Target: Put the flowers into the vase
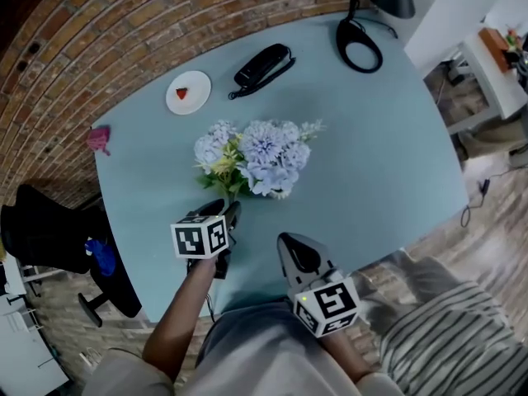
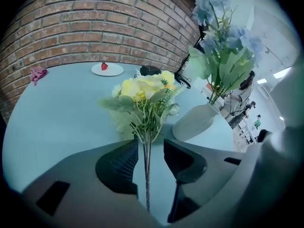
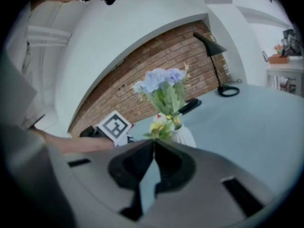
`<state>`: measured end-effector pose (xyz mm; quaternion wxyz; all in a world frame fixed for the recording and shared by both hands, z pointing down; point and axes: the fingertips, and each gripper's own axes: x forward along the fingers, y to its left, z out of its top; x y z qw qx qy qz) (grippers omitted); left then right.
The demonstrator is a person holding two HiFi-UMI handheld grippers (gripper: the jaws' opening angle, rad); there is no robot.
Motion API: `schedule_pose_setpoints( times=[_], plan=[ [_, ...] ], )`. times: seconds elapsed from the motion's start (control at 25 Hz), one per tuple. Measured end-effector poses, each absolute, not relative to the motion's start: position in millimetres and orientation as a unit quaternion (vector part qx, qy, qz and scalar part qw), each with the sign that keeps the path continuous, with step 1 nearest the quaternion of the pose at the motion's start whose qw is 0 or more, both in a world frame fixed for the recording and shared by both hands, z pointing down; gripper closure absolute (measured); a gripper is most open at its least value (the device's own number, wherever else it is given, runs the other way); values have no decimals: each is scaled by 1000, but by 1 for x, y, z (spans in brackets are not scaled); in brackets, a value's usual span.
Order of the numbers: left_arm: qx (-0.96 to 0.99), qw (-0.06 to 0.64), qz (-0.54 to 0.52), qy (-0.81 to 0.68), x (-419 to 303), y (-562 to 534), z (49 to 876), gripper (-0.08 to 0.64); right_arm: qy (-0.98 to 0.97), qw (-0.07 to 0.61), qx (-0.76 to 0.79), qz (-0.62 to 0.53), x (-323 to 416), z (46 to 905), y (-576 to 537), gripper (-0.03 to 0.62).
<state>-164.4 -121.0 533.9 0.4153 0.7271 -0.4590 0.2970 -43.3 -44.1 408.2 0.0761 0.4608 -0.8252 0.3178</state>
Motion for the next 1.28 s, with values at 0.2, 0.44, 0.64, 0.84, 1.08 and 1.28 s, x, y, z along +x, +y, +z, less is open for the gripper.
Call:
schedule_pose_setpoints(
  times=[0.2, 0.44, 0.64, 0.84, 1.08, 1.28],
  plan=[
    [714, 423, 315, -460, -164, -129, 544, 380, -824, 72, 453, 332, -38, 415, -51, 568],
    [701, 437, 326, -460, -160, -139, 554, 380, -823, 70, 441, 352, -33, 426, -57, 568],
    [688, 466, 324, -452, -159, -142, 566, 382, -821, 68, 434, 366, -31, 434, -61, 568],
    [673, 506, 305, -446, -159, -145, 577, 400, -816, 65, 432, 378, -27, 439, -64, 568],
    [678, 497, 320, -438, -162, -146, 584, 467, -811, 64, 436, 386, -27, 443, -65, 568],
    [681, 513, 298, -430, -162, -146, 583, 491, -808, 61, 439, 387, -29, 443, -66, 568]
  ],
)
